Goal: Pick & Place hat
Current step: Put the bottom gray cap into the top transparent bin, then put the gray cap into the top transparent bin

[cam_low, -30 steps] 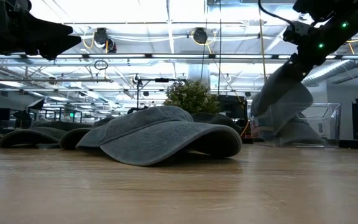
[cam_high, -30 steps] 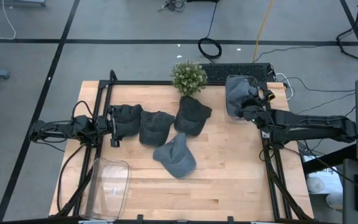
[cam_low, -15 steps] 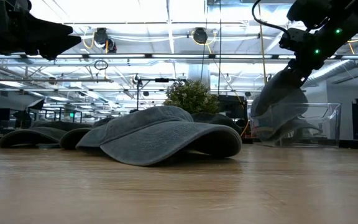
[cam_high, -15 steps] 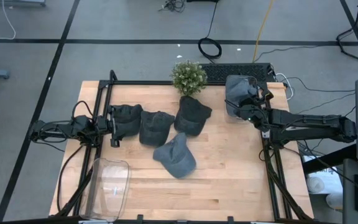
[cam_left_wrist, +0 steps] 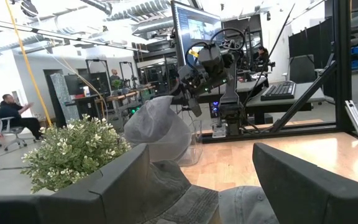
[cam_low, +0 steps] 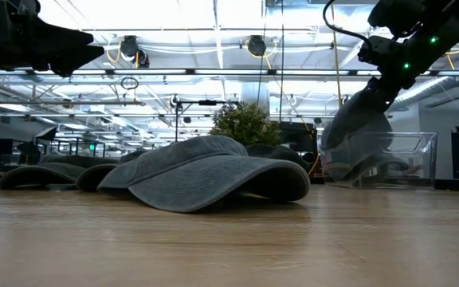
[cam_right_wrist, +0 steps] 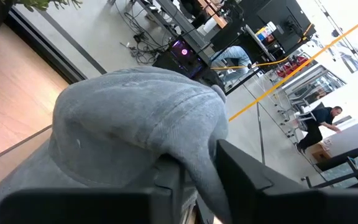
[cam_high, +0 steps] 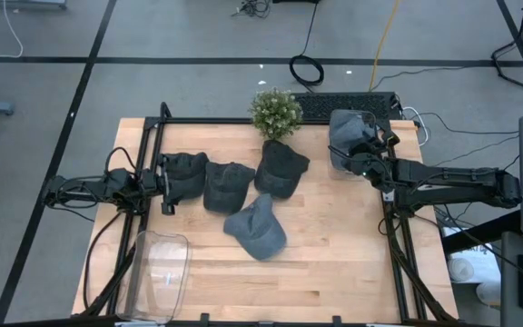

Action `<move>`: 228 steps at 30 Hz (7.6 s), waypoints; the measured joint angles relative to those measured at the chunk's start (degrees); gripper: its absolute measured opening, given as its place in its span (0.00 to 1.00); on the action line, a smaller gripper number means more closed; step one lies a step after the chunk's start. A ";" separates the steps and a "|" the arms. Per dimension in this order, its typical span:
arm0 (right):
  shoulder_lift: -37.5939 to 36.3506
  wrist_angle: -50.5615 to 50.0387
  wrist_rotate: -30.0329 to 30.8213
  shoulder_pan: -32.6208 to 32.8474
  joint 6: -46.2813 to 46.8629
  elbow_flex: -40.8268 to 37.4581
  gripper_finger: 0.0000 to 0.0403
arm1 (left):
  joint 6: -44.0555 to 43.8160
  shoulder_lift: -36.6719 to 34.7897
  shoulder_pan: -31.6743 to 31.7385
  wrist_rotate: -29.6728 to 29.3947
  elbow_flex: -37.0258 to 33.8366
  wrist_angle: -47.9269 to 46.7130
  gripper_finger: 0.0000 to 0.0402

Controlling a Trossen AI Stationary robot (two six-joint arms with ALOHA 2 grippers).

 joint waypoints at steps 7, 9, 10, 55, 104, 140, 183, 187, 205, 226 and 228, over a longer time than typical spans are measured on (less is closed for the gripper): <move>-0.02 0.58 0.13 0.00 0.47 0.30 0.38 | 0.02 -0.02 0.00 0.00 0.00 0.00 0.73; 0.00 0.58 0.08 0.00 2.69 1.20 0.42 | 0.02 -0.01 -0.01 0.00 0.00 0.02 0.73; 0.00 0.55 0.07 0.00 3.84 1.77 0.43 | 0.00 0.00 0.00 0.00 0.00 0.00 0.73; -0.07 -3.26 -27.87 0.14 2.26 20.36 0.03 | 0.02 -0.02 0.00 0.00 0.02 0.02 0.73; 15.94 -9.36 -32.77 -21.18 8.56 6.41 0.00 | 0.00 -0.01 0.00 0.00 0.02 0.02 0.73; 25.86 -14.47 -43.38 -23.91 16.05 8.52 0.00 | 0.02 0.00 0.00 0.01 0.02 0.00 0.73; 0.23 13.78 -66.96 -2.03 19.96 2.61 0.00 | 0.02 0.00 -0.02 0.02 0.02 0.00 0.73; 1.44 44.86 -78.71 6.72 17.51 -5.17 0.00 | 0.02 0.00 0.00 0.02 0.02 0.00 0.73; 30.69 64.50 -59.22 41.59 -4.22 5.23 0.55 | 0.00 -0.02 0.00 0.05 0.02 0.02 0.73; 65.32 20.19 -22.23 50.32 -12.06 32.39 0.67 | 0.00 0.00 0.00 0.04 0.02 0.02 0.73; 66.55 20.30 -22.22 50.29 -12.12 32.46 0.67 | 0.00 -0.02 -0.02 0.04 0.02 0.00 0.73</move>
